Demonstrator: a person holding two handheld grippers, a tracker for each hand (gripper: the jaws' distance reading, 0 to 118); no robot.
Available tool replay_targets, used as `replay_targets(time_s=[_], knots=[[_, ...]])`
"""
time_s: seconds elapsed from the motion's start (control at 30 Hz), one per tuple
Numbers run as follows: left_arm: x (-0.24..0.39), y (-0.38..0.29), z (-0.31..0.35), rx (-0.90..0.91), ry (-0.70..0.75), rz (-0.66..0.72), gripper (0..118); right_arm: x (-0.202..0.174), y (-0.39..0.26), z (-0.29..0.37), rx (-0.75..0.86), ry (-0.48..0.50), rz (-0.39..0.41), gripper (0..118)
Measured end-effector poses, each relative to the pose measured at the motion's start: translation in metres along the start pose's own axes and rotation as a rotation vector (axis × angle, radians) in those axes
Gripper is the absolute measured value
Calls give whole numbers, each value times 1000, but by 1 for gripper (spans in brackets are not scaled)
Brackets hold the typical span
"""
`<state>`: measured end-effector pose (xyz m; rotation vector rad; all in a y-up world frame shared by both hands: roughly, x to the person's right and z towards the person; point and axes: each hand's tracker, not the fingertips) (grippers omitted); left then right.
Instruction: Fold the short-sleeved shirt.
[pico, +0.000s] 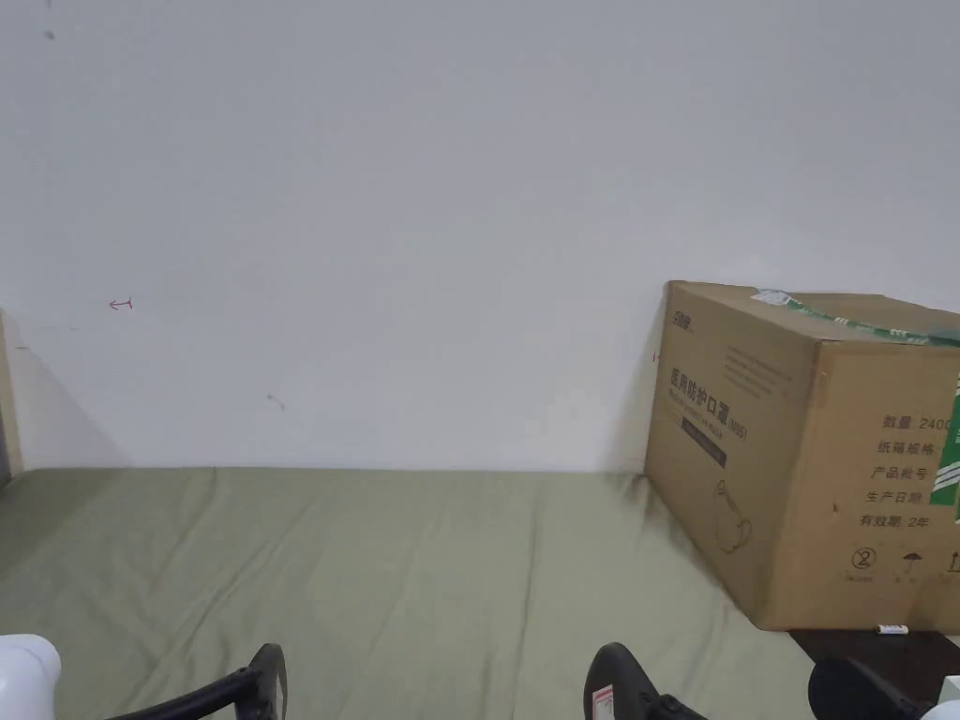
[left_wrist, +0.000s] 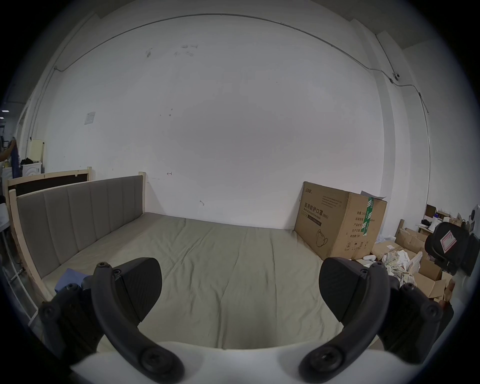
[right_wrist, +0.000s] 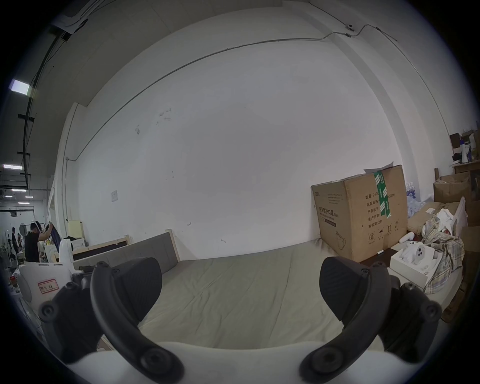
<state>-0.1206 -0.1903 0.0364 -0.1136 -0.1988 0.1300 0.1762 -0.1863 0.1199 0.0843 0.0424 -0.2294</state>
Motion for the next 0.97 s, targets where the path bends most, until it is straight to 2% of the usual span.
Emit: replay_targets(time_s=[0.57, 0.7, 0.97], knots=[[4, -3, -4, -27, -3, -36, 118, 1, -5, -4, -36, -3, 16, 118], [3, -3, -4, -28, -2, -43, 118, -1, -8, -4, -5, -83, 57, 118], [0, -6, -8, -37, -2, -35, 118, 3, -9, -6, -10, -61, 30, 118]])
